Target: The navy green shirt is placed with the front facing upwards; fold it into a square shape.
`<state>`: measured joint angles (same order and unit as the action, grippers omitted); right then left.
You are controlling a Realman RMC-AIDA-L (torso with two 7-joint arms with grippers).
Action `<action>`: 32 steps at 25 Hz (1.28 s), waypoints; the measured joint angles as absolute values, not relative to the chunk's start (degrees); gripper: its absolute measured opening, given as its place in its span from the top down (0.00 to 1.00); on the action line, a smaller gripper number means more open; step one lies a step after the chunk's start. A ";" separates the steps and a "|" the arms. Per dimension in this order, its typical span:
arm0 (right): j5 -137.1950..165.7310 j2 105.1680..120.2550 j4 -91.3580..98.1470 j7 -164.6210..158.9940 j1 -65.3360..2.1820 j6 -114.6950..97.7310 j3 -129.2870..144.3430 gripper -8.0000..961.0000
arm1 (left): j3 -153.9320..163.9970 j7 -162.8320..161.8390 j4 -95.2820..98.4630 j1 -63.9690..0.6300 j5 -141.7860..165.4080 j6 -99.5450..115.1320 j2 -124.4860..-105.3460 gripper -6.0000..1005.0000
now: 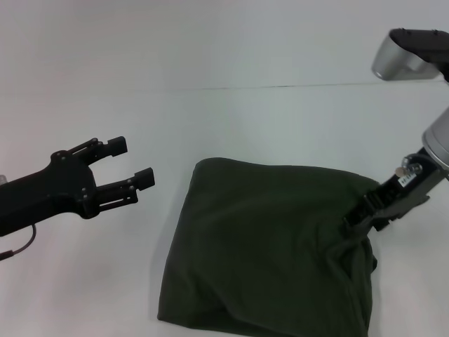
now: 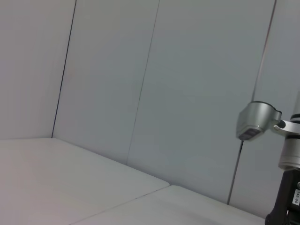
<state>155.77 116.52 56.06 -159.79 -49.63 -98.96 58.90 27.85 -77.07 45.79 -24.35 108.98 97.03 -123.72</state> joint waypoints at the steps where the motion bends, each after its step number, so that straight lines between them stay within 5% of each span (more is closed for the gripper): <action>1: 155.77 116.39 56.06 -159.78 -49.16 -98.95 58.76 0.28 | 27.85 -77.08 45.79 -24.35 108.98 97.03 -123.72 0.12; 12: 152.11 115.75 57.05 -155.01 -46.11 -99.91 51.92 0.28 | 27.86 -79.42 45.71 -24.52 108.98 98.18 -123.54 0.12; 24: 128.70 112.45 50.39 -137.15 -38.89 -101.56 33.40 0.28 | 28.02 -103.10 44.42 -25.71 113.27 103.14 -119.42 0.12; 32: 121.30 112.78 44.77 -117.80 -33.11 -96.81 31.05 0.28 | 30.94 -116.22 40.07 -30.13 123.89 101.77 -118.29 0.12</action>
<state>121.30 112.78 44.77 -117.80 -33.11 -96.81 31.05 30.94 -116.22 40.07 -30.13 123.89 101.77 -118.29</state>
